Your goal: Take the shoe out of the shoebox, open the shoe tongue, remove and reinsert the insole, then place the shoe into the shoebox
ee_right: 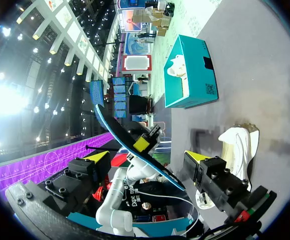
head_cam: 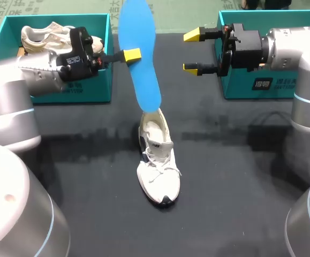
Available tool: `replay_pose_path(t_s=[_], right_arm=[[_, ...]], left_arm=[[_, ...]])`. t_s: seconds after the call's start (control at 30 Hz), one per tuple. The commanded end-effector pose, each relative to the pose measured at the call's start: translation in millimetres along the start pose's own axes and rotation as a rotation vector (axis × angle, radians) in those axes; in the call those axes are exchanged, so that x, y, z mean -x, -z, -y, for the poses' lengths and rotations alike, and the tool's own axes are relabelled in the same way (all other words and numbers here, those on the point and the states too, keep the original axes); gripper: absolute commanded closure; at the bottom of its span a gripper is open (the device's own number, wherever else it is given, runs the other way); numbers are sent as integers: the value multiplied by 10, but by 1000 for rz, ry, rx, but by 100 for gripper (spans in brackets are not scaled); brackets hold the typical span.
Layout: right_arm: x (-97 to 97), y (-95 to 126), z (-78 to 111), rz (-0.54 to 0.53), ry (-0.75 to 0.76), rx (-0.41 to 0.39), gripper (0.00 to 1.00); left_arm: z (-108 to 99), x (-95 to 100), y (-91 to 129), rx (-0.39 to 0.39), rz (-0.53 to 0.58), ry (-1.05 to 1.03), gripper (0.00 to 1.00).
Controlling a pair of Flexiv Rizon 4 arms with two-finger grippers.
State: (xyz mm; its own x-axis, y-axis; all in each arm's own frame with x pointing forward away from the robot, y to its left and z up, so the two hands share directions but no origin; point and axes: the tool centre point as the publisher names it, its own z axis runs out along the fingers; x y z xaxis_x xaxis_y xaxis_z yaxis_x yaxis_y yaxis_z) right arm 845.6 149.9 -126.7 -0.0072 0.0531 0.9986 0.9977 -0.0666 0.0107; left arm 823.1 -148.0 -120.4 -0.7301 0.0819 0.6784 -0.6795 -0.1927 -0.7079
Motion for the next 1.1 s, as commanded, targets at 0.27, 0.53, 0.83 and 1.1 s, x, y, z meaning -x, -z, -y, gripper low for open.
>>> replay_pose_path(t_s=[0.27,0.53,0.83,1.1], right_arm=[[4,-11,5,2,0,1,0],[4,-11,5,2,0,1,0],[4,-11,5,2,0,1,0],[4,-11,5,2,0,1,0]], left_arm=[[-88,-133,-30,1,206,380,100],[-175,86,-139,2,312,463,100],[-199,180,-183,27,302,561,100],[-277,240,-160,38,214,622,100]])
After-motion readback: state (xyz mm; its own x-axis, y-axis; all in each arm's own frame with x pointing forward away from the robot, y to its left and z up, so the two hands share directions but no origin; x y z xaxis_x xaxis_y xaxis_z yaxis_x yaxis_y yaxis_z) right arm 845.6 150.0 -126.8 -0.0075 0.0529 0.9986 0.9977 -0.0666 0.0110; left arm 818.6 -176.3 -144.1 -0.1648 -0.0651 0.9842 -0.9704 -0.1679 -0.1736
